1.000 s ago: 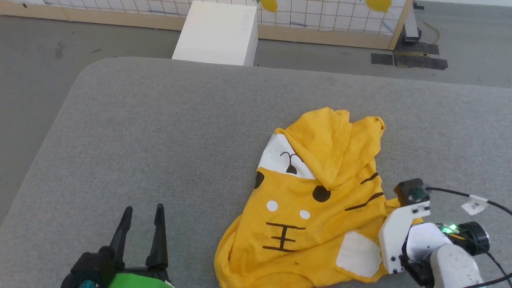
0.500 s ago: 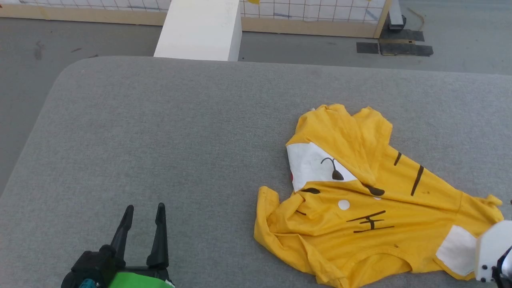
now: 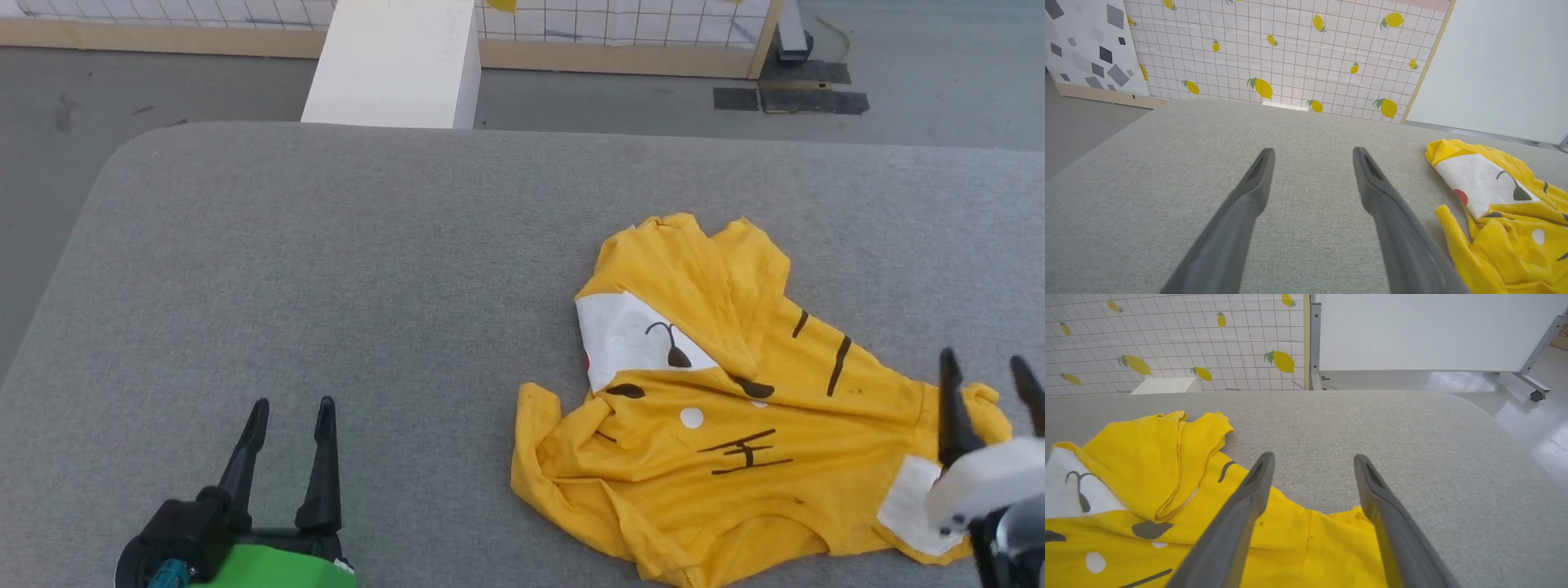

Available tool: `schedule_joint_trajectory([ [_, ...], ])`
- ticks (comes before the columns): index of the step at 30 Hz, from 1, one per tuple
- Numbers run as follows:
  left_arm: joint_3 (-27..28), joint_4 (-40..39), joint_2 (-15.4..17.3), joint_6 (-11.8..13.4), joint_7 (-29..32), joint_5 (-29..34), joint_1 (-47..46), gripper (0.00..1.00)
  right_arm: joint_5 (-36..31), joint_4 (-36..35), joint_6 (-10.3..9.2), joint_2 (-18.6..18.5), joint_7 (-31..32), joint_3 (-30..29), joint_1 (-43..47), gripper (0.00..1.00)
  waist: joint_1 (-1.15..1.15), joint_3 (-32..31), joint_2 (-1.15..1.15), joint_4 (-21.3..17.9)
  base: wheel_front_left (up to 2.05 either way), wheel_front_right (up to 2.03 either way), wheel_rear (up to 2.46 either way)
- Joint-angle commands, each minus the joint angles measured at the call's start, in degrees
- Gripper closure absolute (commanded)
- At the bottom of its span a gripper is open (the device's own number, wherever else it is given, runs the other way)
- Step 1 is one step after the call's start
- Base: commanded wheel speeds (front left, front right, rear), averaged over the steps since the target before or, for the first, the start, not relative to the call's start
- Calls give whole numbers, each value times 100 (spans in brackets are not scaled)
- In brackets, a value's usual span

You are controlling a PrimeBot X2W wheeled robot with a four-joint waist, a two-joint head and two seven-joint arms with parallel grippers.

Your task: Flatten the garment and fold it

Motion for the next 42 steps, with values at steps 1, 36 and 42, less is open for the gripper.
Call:
schedule_joint_trajectory([
  [1,-12,-48,25,-22,-26,-61,-9,0,104,-115,-11,9,-176,132,276,0,0,-51,0,-36,0,0,0],
  [36,-3384,1342,322,-33,3883,-1151,-3783,0,796,-165,-11,10,-1538,1112,1478,0,0,67,0,-526,0,0,0],
  [42,-3411,2266,253,176,4105,-1043,-4074,0,801,-191,-11,10,-1575,1182,1345,0,0,398,0,-768,0,0,0],
])
